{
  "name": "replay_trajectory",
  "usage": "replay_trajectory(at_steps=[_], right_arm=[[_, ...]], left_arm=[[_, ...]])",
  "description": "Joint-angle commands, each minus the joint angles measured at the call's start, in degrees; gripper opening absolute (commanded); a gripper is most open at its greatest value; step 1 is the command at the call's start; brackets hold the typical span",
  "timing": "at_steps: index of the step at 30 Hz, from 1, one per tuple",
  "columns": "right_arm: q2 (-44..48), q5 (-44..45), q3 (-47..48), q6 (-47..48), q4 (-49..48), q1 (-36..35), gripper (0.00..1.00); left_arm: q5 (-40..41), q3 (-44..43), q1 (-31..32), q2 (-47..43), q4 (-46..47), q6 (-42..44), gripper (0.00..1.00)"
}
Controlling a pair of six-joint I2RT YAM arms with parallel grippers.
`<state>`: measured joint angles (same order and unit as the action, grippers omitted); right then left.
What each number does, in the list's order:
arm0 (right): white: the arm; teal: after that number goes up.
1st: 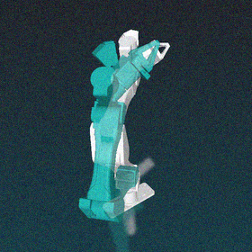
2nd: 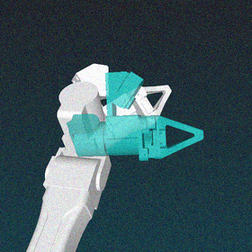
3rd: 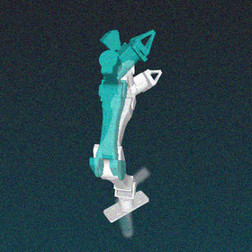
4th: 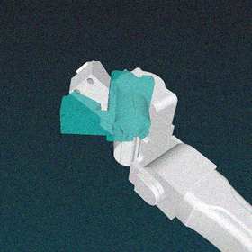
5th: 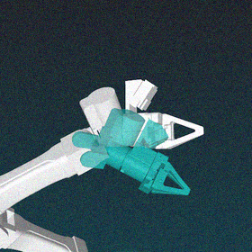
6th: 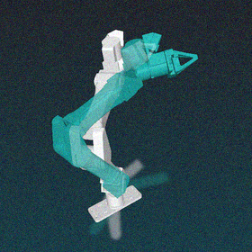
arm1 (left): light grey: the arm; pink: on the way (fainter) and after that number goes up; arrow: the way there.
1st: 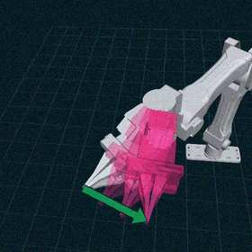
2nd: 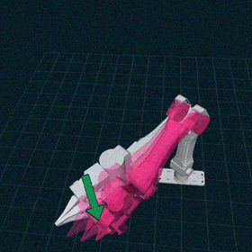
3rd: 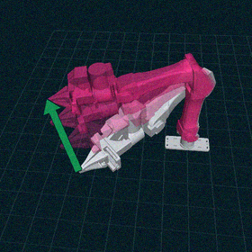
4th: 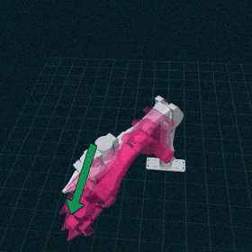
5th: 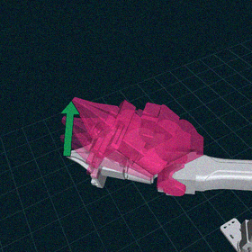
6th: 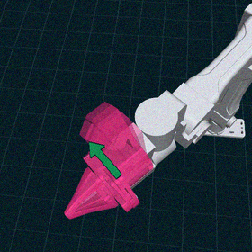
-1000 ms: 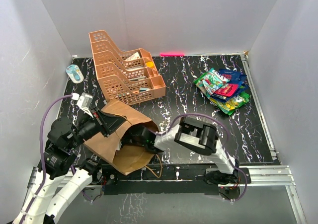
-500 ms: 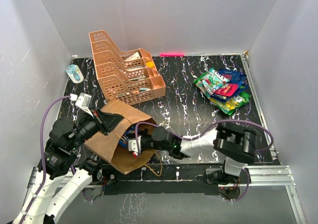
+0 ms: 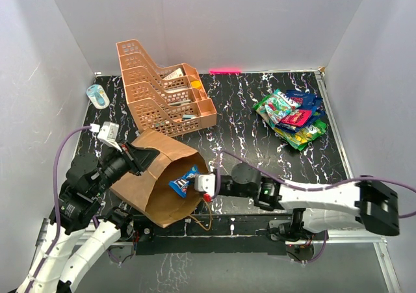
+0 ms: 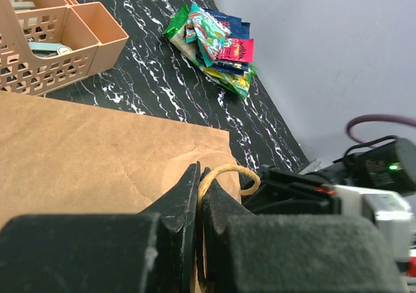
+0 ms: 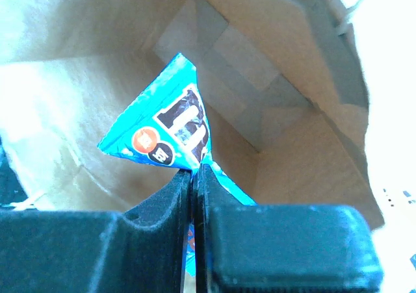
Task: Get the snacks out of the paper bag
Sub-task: Take out the snack from the paper bag, then place the snack at the center of the board.
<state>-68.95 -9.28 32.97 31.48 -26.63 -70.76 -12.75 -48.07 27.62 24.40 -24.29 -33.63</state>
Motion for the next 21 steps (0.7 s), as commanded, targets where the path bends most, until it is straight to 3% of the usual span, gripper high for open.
replay_trajectory(at_steps=[1, 8, 13, 19, 21], right_arm=[[9.95, 1.03, 5.29, -5.83, 14.66, 0.01, 0.08], [21.21, 15.22, 17.19, -13.31, 27.49, 0.0, 0.08], [23.41, 34.03, 22.98, -15.05, 24.65, -0.01, 0.08], [18.01, 58.68, 27.85, -11.42, 19.47, 0.44, 0.08], [16.54, 62.48, 29.2, -11.61, 19.17, 2.92, 0.08]], left_arm=[[1.48, -1.56, 0.07, 0.86, 0.77, 0.37, 0.0], [-6.9, -7.36, 0.05, 6.69, 7.56, -4.75, 0.0], [-14.13, -8.72, 0.06, 11.83, 18.8, -11.36, 0.0], [-16.84, -7.97, 0.02, 19.59, 35.78, -18.95, 0.0], [-18.29, -8.14, 0.07, 23.73, 43.62, -23.11, 0.0]])
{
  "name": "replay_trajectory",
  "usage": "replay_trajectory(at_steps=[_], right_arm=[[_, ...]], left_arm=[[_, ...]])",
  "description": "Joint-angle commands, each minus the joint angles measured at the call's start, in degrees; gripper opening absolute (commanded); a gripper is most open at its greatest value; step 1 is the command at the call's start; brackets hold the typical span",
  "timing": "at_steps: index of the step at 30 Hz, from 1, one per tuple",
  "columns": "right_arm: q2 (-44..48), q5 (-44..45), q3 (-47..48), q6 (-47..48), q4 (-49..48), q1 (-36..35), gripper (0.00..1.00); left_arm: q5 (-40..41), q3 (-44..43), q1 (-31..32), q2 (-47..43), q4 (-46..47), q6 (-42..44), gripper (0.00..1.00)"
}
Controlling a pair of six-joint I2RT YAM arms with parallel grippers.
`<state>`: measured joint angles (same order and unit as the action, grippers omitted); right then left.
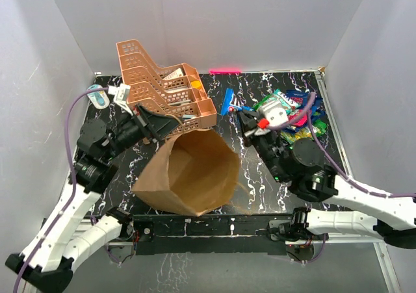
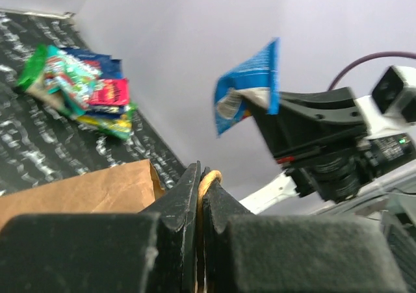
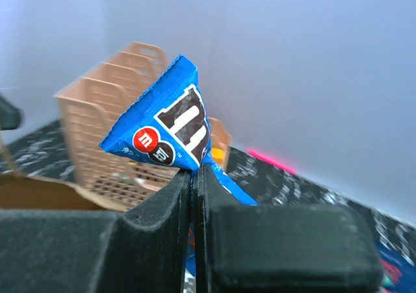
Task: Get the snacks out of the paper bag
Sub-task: Place the snack at the center of the board.
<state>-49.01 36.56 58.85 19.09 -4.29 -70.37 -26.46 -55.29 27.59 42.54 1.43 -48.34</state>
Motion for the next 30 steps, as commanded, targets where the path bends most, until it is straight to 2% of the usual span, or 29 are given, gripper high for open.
replay_trajectory(at_steps=[1, 5, 9, 14, 20, 22, 26, 30], right_arm=[[-3.59, 17.03, 3.59, 0.21, -3.19, 4.35, 0.07], [-3.4, 14.03, 3.74, -4.7, -0.82, 13.52, 0.08], [-4.25, 10.78, 5.17, -9.18, 4.05, 19.32, 0.08], [-5.36, 9.13, 6.01, -13.6, 6.81, 23.74, 0.08], [-11.84, 5.8, 10.18, -17.77, 12.88, 32.19, 0.08], [-15.19, 2.15, 12.22, -21.05, 16.31, 37.89, 0.07], [-23.19, -5.96, 16.55, -29.35, 24.8, 49.23, 0.08], [-29.77, -20.27, 17.46, -36.46, 27.58, 60.35, 0.08]], left_arm=[[-5.37, -1.02, 0.07, 7.44, 21.67, -11.08, 0.0], [-7.99, -3.76, 0.18, 14.01, 33.02, -18.63, 0.0], [-8.89, -8.51, 0.17, 16.1, 30.66, -14.63, 0.0], [-4.25, -1.92, 0.18, 10.86, 19.96, -5.98, 0.0], [6.55, 5.13, 0.06, 2.22, -1.43, 0.42, 0.0], [10.01, 5.81, 0.06, 0.67, -7.68, 0.77, 0.0], [13.58, 4.96, 0.07, 0.2, -12.9, 1.04, 0.0], [16.9, 1.2, 0.09, 1.63, -15.82, 0.8, 0.0]])
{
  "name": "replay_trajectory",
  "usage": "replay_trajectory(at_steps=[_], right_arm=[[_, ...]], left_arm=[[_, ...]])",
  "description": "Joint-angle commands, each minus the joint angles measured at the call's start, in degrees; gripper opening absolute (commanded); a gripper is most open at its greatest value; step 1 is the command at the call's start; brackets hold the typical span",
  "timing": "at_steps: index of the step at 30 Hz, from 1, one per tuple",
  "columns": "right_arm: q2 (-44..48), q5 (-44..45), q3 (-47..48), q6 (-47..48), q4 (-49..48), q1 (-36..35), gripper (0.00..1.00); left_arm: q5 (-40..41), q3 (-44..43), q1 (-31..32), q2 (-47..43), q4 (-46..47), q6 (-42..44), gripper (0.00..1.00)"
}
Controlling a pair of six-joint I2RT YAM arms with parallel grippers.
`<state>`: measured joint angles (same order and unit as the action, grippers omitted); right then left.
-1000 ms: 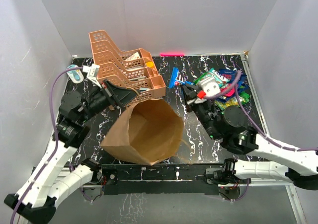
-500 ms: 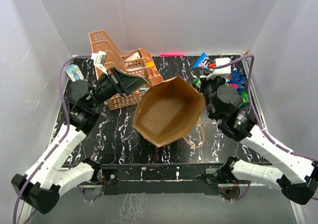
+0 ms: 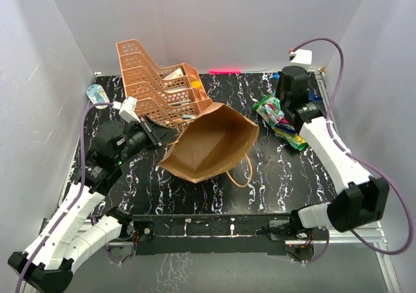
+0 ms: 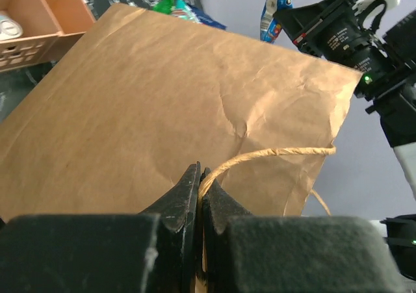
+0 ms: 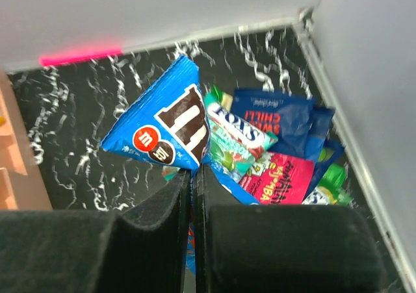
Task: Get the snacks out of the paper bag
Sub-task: Place the snack at the center of the board.
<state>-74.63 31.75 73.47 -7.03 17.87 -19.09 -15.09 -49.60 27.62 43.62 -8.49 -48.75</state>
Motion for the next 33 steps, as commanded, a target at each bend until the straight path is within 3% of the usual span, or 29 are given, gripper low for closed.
replay_trajectory(at_steps=[1, 10, 19, 25, 33], right_arm=[[-5.67, -17.51, 2.59, -12.22, 5.42, 11.2, 0.08], [-14.6, -15.95, 0.93, -27.27, 3.97, 20.75, 0.08], [-19.68, -6.41, 2.56, -38.04, 8.23, 22.16, 0.09], [-22.48, -5.54, 2.15, -37.78, 5.86, 22.16, 0.19], [-16.32, -9.35, -0.4, -31.18, 3.14, 22.15, 0.53]], left_arm=[[7.94, -5.91, 0.01, 1.09, -7.03, 1.29, 0.0], [17.82, -13.59, 0.0, 4.49, -11.33, -1.03, 0.0], [24.46, -15.13, 0.04, 5.4, -16.48, -6.84, 0.0], [19.18, -18.21, 0.06, 8.51, -11.83, -5.41, 0.0], [8.6, -17.93, 0.03, 10.87, -0.34, -6.31, 0.0]])
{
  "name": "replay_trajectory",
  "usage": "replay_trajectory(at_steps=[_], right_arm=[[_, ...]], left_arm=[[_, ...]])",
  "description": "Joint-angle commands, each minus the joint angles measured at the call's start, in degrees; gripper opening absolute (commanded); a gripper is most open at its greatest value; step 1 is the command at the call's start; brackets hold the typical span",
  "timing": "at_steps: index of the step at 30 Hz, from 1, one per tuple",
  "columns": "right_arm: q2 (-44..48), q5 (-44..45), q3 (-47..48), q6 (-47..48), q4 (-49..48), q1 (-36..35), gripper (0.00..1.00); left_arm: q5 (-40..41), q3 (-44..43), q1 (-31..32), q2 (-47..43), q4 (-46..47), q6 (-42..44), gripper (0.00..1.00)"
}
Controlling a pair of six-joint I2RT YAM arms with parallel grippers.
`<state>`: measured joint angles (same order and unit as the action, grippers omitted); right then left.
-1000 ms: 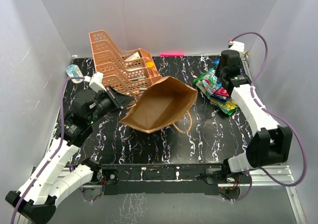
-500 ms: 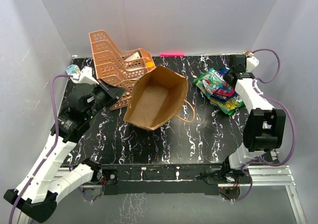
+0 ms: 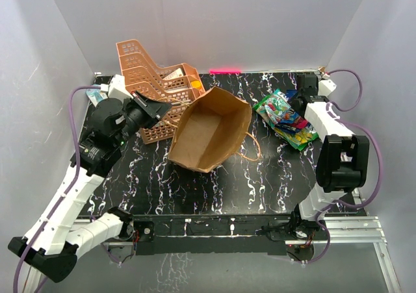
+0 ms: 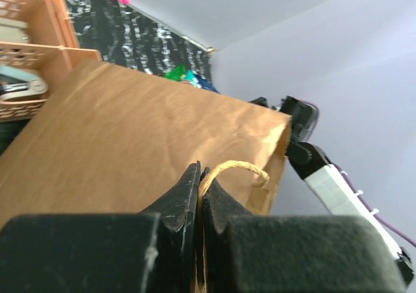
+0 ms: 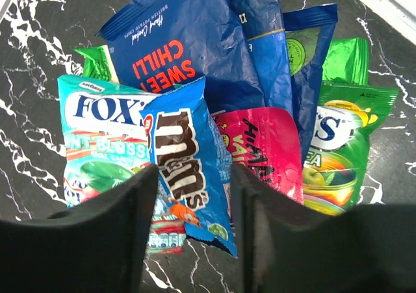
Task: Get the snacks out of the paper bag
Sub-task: Place the snack at the center of the board, then adjust the paper bag at the center of the board.
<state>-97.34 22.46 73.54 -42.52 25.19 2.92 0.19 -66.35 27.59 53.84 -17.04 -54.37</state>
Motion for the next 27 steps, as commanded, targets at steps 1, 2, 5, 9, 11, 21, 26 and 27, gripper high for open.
replay_trajectory(at_steps=[1, 2, 5, 9, 11, 21, 26, 27], right_arm=[[7.99, -0.02, -0.8, 6.23, -4.65, 0.16, 0.58], [9.63, -0.34, -1.04, 8.42, -5.12, 0.13, 0.63], [14.64, -6.79, -1.29, 15.44, -5.81, 0.09, 0.76], [20.97, -23.42, -3.26, 22.1, -6.21, 0.01, 0.84], [23.79, -30.35, -4.77, 23.18, -6.64, 0.04, 0.85], [30.09, -37.69, -8.12, 25.11, -5.79, -0.02, 0.86], [32.24, -36.96, -8.94, 25.08, -6.67, -0.06, 0.86], [32.37, -36.95, -9.16, 24.95, -6.95, -0.07, 0.86]], left_arm=[[-7.91, -1.63, 0.05, 1.24, 9.36, -0.74, 0.0], [-8.94, -2.12, 0.06, 2.0, 10.55, -0.98, 0.0], [-12.56, -3.63, 0.04, 4.62, 14.5, -2.99, 0.0], [-17.04, -4.91, 0.07, 9.02, 20.32, -7.72, 0.0], [-18.87, -5.65, 0.08, 11.16, 23.28, -10.16, 0.0], [-19.3, -10.94, 0.22, 16.67, 29.68, -18.17, 0.0], [-18.79, -13.76, 1.35, 17.8, 32.1, -21.81, 0.0], [-18.55, -14.46, 1.73, 18.1, 32.22, -22.32, 0.0]])
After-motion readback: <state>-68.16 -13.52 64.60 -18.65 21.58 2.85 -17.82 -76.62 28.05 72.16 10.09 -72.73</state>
